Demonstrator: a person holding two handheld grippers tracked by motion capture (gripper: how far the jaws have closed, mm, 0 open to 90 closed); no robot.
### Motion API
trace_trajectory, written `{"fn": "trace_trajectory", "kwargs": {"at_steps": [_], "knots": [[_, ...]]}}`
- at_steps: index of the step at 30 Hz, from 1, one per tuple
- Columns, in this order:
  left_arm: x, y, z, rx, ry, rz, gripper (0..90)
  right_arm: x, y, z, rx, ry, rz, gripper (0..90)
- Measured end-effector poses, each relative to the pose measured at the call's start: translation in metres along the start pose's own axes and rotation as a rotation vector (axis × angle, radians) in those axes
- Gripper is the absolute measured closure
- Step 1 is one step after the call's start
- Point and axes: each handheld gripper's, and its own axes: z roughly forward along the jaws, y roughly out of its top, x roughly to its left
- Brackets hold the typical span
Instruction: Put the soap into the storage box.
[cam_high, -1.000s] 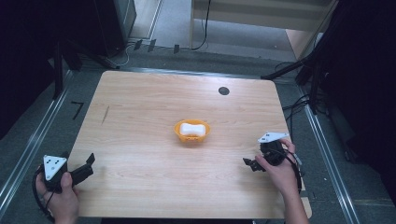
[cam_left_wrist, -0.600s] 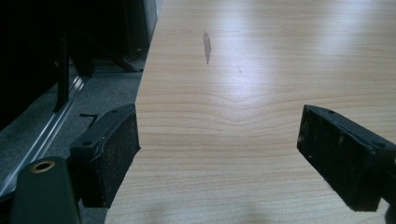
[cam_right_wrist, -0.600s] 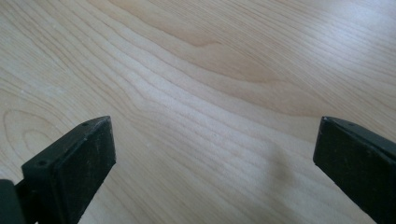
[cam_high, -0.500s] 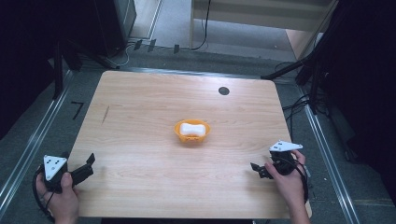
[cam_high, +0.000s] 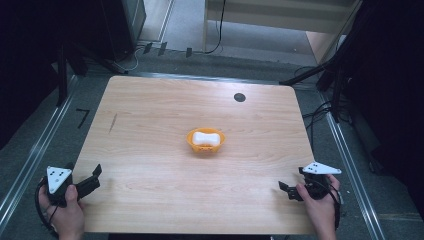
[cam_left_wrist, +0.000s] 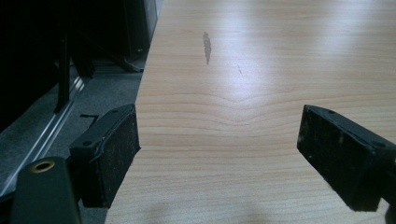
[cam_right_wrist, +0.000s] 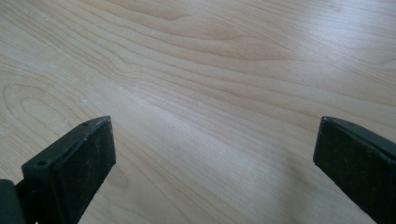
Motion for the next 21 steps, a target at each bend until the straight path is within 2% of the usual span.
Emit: {"fn": "trace_trajectory", "kwargs": {"at_steps": [11, 21], "knots": [[0.000, 0.000, 0.000, 0.004, -0.001, 0.001, 13.2, -0.008, -0.017, -0.016, -0.034, -0.010, 0.044, 0.0], [0.000, 0.000, 0.000, 0.004, -0.001, 0.001, 13.2, -0.016, -0.039, -0.034, -0.089, -0.027, 0.092, 0.0]]}}
